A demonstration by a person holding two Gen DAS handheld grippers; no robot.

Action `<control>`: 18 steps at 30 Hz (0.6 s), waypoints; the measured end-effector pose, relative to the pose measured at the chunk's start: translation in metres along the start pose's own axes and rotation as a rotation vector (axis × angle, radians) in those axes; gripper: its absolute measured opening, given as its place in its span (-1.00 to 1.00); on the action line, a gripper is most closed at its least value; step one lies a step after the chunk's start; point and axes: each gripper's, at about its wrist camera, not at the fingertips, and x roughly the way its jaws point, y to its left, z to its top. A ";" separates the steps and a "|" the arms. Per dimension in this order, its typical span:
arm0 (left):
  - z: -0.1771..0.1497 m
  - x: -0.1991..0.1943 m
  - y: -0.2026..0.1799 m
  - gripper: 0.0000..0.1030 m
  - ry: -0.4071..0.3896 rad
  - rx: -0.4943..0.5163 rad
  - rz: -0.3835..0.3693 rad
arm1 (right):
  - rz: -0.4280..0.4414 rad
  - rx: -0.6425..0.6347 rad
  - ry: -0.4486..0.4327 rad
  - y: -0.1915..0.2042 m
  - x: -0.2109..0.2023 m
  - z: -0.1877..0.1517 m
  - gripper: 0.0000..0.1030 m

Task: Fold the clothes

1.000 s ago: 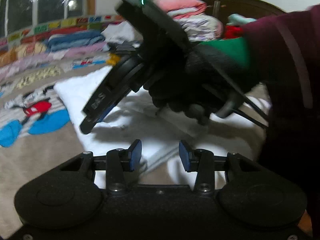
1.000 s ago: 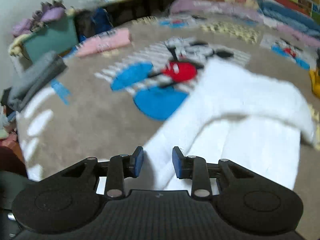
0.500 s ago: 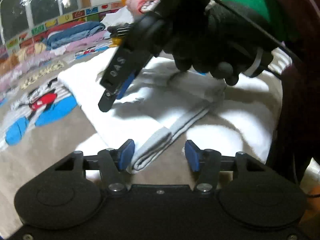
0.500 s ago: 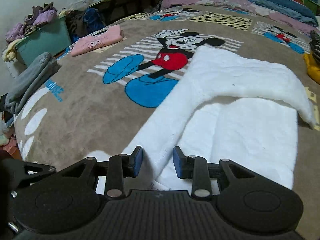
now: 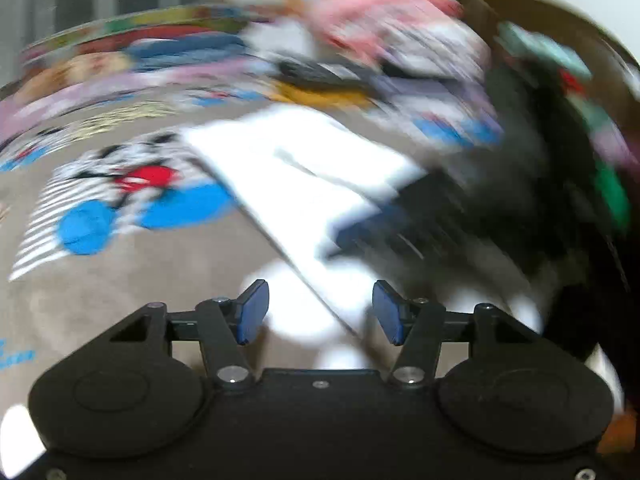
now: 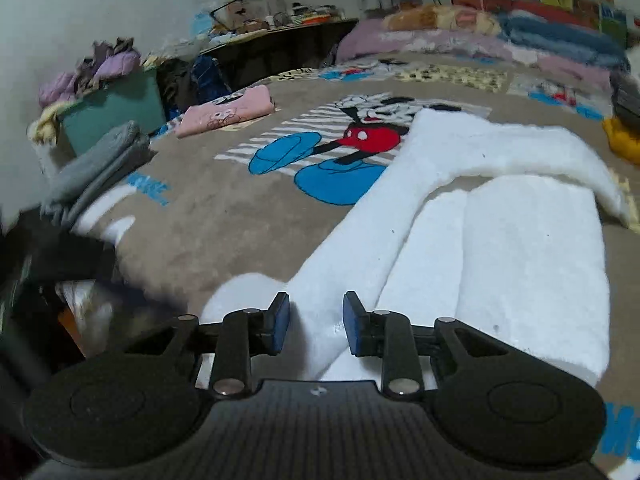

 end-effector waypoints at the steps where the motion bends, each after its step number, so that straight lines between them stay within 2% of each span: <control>1: 0.006 0.003 0.005 0.09 -0.035 -0.048 0.017 | -0.005 -0.022 -0.005 0.004 -0.001 -0.002 -0.39; 3: 0.018 0.013 0.012 0.08 -0.084 -0.128 0.047 | -0.012 -0.052 -0.015 0.008 -0.003 -0.006 -0.39; 6: 0.040 0.039 0.025 0.06 -0.094 -0.228 0.068 | -0.017 -0.066 -0.043 0.008 -0.004 -0.014 -0.39; 9: 0.062 0.060 0.029 0.06 -0.080 -0.238 0.080 | -0.025 -0.079 -0.075 0.009 -0.004 -0.020 -0.39; 13: 0.103 0.092 0.016 0.06 -0.022 -0.099 0.119 | -0.017 -0.090 -0.110 0.008 -0.005 -0.026 -0.38; 15: 0.119 0.107 0.000 0.06 -0.007 0.004 0.124 | 0.000 -0.083 -0.132 0.004 -0.005 -0.030 -0.38; 18: 0.136 0.144 -0.044 0.06 0.061 0.272 0.152 | 0.027 -0.064 -0.150 0.000 -0.006 -0.031 -0.38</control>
